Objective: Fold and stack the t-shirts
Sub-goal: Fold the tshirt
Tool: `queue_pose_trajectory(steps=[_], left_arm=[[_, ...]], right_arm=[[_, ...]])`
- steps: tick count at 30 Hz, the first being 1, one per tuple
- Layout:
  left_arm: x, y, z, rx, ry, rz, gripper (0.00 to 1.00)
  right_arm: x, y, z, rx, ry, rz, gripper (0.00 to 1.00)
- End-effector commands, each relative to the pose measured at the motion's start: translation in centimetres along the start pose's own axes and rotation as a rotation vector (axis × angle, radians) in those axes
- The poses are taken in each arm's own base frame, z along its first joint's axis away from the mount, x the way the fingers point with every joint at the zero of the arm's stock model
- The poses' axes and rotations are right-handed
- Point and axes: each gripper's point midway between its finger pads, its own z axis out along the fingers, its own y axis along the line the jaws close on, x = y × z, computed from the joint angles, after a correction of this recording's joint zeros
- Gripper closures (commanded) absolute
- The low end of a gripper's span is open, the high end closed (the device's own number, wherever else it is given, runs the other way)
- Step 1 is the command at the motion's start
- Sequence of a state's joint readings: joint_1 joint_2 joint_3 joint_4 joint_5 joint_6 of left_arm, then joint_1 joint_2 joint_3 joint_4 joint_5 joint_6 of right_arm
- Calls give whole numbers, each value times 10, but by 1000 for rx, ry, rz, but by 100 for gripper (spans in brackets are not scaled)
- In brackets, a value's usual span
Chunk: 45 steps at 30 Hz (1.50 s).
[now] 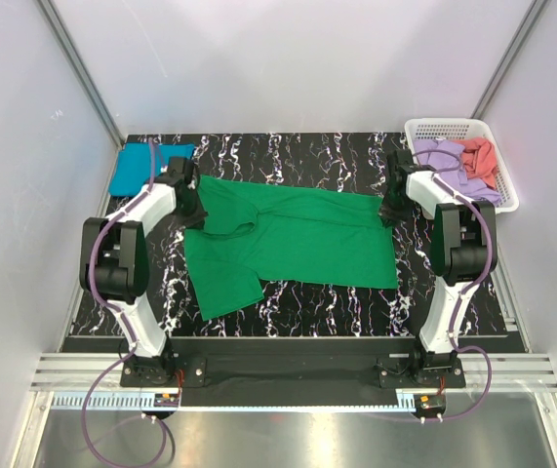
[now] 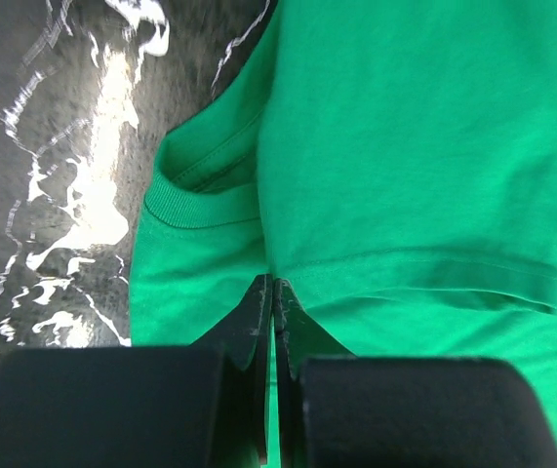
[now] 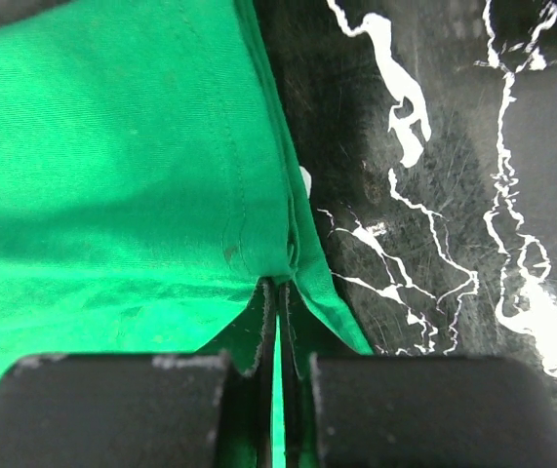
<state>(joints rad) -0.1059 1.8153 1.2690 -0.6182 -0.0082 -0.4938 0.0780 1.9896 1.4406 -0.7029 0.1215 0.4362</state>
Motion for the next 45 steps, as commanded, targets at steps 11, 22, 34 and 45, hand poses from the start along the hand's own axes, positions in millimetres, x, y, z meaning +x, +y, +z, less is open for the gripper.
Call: queue_pose_trajectory(steps=[11, 22, 34, 45], left_arm=[[-14, -5, -42, 0, 2, 25, 100], [-15, -13, -46, 37, 4, 19, 100], [-13, -12, -47, 40, 2, 13, 100], [-15, -14, -49, 46, -5, 5, 100]], right_arm=[[-19, 5, -30, -42, -45, -54, 94], [-16, 8, -20, -52, -28, -65, 93], [-17, 7, -17, -44, -29, -67, 79], [-21, 9, -24, -50, -38, -70, 98]])
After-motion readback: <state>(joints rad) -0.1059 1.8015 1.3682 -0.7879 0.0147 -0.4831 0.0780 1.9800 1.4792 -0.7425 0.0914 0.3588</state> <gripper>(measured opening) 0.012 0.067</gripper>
